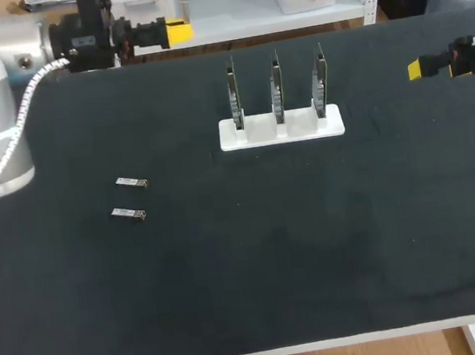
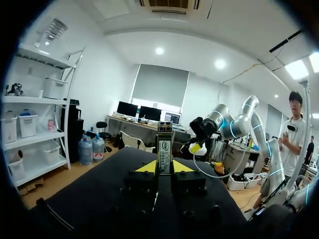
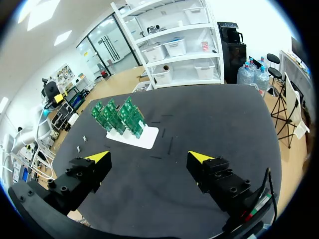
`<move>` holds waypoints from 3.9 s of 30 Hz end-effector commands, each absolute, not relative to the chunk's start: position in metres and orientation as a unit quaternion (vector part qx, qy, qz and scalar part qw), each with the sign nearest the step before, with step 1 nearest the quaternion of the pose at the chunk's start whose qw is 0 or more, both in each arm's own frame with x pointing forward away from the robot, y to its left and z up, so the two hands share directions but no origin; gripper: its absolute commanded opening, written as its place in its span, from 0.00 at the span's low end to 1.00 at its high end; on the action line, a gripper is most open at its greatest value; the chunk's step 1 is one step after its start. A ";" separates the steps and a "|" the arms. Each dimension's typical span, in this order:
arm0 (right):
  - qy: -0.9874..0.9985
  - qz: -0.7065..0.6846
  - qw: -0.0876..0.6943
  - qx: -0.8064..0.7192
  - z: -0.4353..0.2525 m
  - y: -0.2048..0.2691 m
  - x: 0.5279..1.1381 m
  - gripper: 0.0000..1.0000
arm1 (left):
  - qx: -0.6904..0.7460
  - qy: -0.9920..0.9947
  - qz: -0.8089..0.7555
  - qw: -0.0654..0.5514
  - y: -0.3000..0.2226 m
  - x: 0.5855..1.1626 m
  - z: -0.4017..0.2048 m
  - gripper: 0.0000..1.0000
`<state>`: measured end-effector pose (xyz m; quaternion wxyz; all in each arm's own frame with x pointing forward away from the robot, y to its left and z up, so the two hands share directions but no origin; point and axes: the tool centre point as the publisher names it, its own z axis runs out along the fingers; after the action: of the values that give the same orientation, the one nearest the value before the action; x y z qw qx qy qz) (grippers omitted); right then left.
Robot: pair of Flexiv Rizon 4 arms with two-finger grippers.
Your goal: Pick up the optical module with the left hand, and insert it into the network port with the right hand.
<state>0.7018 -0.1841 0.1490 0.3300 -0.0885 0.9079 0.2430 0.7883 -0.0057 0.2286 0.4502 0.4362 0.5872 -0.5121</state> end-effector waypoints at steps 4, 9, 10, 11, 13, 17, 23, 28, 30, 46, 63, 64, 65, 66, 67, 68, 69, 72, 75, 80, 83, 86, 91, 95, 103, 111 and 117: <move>0.908 0.242 0.330 -0.088 0.150 -0.184 0.700 1.00 | 0.469 0.569 -0.506 0.448 -0.022 0.799 0.222 0.00; 0.908 0.242 0.330 -0.088 0.150 -0.184 0.700 1.00 | 0.490 0.553 -0.503 0.449 -0.031 0.801 0.219 0.00; 0.908 0.242 0.330 -0.088 0.150 -0.184 0.700 1.00 | 0.502 0.542 -0.504 0.447 -0.034 0.801 0.219 0.00; 0.908 0.242 0.330 -0.088 0.150 -0.184 0.700 1.00 | 0.504 0.541 -0.501 0.450 -0.036 0.801 0.218 0.00; 0.908 0.242 0.330 -0.088 0.150 -0.184 0.700 1.00 | 0.508 0.538 -0.501 0.449 -0.039 0.801 0.217 0.00; 0.908 0.242 0.330 -0.088 0.150 -0.184 0.700 1.00 | 0.510 0.536 -0.504 0.445 -0.045 0.805 0.211 0.00; 0.908 0.242 0.330 -0.088 0.150 -0.184 0.700 1.00 | 0.508 0.543 -0.507 0.435 -0.051 0.812 0.202 0.00; 0.908 0.242 0.330 -0.088 0.150 -0.184 0.700 1.00 | 0.506 0.547 -0.507 0.435 -0.051 0.817 0.200 0.00; 0.908 0.242 0.330 -0.088 0.150 -0.184 0.700 1.00 | 0.506 0.547 -0.506 0.435 -0.051 0.819 0.200 0.00; 0.908 0.242 0.330 -0.088 0.150 -0.184 0.700 1.00 | 0.485 0.560 -0.511 0.436 -0.049 0.819 0.197 0.00; 0.908 0.242 0.330 -0.088 0.150 -0.184 0.700 1.00 | 0.479 0.563 -0.511 0.439 -0.047 0.814 0.194 0.00; 0.908 0.242 0.330 -0.088 0.150 -0.184 0.700 1.00 | 0.478 0.563 -0.511 0.439 -0.047 0.813 0.194 0.00; 0.908 0.242 0.330 -0.088 0.150 -0.184 0.700 1.00 | 0.478 0.564 -0.511 0.439 -0.046 0.813 0.194 0.00; 0.908 0.242 0.330 -0.088 0.150 -0.184 0.700 1.00 | 0.478 0.564 -0.510 0.439 -0.046 0.812 0.194 0.00; 0.908 0.242 0.330 -0.088 0.150 -0.184 0.700 1.00 | 0.478 0.565 -0.510 0.439 -0.046 0.811 0.194 0.00; 0.908 0.242 0.330 -0.088 0.150 -0.184 0.700 1.00 | 0.478 0.565 -0.510 0.438 -0.046 0.811 0.193 0.00; 0.908 0.242 0.330 -0.088 0.150 -0.184 0.700 1.00 | 0.478 0.565 -0.510 0.438 -0.046 0.810 0.193 0.00; 0.908 0.242 0.330 -0.088 0.150 -0.184 0.700 1.00 | 0.478 0.566 -0.510 0.436 -0.045 0.808 0.192 0.00; 0.908 0.242 0.330 -0.088 0.150 -0.184 0.700 1.00 | 0.478 0.567 -0.511 0.435 -0.046 0.807 0.192 0.00; 0.908 0.242 0.330 -0.088 0.150 -0.184 0.700 1.00 | 0.477 0.567 -0.513 0.432 -0.048 0.805 0.191 0.00; 0.908 0.242 0.330 -0.088 0.150 -0.184 0.700 1.00 | 0.478 0.568 -0.514 0.430 -0.049 0.804 0.190 0.00; 0.908 0.242 0.330 -0.088 0.150 -0.184 0.700 1.00 | 0.477 0.569 -0.515 0.429 -0.050 0.803 0.189 0.00; 0.908 0.242 0.330 -0.088 0.150 -0.184 0.700 1.00 | 0.477 0.569 -0.514 0.429 -0.051 0.803 0.189 0.00; 0.908 0.242 0.330 -0.088 0.150 -0.184 0.700 1.00 | 0.475 0.571 -0.514 0.429 -0.052 0.804 0.189 0.00; 0.908 0.242 0.330 -0.088 0.150 -0.184 0.700 1.00 | 0.478 0.577 -0.511 0.422 -0.055 0.804 0.183 0.00; 0.908 0.242 0.330 -0.088 0.150 -0.184 0.700 1.00 | 0.475 0.581 -0.511 0.419 -0.056 0.804 0.178 0.00; 0.908 0.242 0.330 -0.088 0.150 -0.184 0.700 1.00 | 0.469 0.584 -0.512 0.420 -0.056 0.806 0.175 0.00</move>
<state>0.7018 -0.1841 0.1490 0.3300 -0.0885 0.9079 0.2430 0.8072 -0.0559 0.1765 0.4169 0.4719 0.5832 -0.5133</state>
